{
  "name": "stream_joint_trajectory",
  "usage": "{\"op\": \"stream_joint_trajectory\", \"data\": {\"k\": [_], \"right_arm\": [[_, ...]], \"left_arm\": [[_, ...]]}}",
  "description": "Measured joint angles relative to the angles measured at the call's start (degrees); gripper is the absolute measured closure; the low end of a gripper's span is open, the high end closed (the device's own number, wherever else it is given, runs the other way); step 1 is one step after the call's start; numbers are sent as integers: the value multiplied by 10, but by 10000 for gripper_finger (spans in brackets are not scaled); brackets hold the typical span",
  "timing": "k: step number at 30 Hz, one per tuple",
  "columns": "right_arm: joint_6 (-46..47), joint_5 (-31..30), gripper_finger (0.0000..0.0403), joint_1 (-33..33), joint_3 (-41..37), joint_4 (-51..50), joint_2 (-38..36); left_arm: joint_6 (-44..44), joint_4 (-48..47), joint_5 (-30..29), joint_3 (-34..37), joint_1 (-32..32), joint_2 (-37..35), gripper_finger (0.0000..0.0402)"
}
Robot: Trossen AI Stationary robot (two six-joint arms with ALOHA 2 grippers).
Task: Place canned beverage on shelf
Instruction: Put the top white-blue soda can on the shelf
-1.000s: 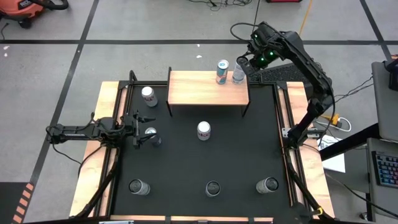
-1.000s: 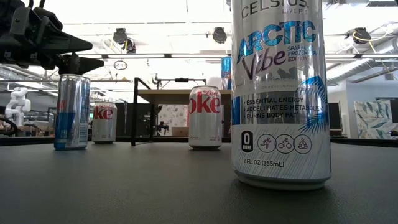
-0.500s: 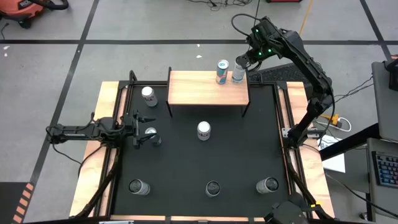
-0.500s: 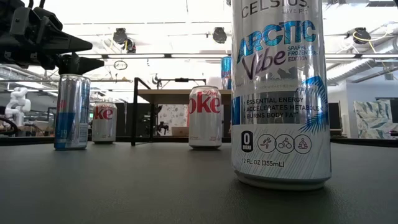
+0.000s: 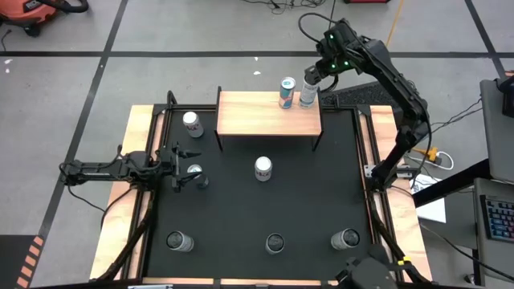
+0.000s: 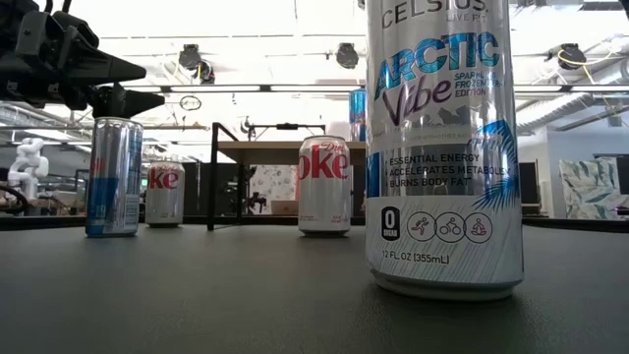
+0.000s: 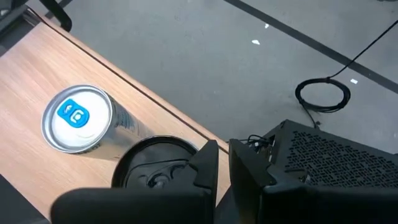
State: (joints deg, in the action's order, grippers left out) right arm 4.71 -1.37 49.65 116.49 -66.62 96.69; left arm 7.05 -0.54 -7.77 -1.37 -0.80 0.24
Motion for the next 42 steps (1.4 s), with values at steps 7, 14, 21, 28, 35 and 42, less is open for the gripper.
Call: {"op": "stream_joint_trajectory", "data": {"k": [7,14,21,28,35,42], "right_arm": [[1,5,381,0,0,-6,4],[6,17,381,0,0,-50,3],[6,17,381,-6,0,-84,3],[6,48,381,-11,0,-102,3],[21,61,381,-18,0,-106,-6],[16,30,381,-17,0,-77,-20]], "left_arm": [[0,0,0,0,0,0,41],[0,0,0,0,0,0,41],[0,0,0,0,0,0,41],[0,0,0,0,0,0,41],[0,0,0,0,0,0,41],[0,0,0,0,0,0,41]]}}
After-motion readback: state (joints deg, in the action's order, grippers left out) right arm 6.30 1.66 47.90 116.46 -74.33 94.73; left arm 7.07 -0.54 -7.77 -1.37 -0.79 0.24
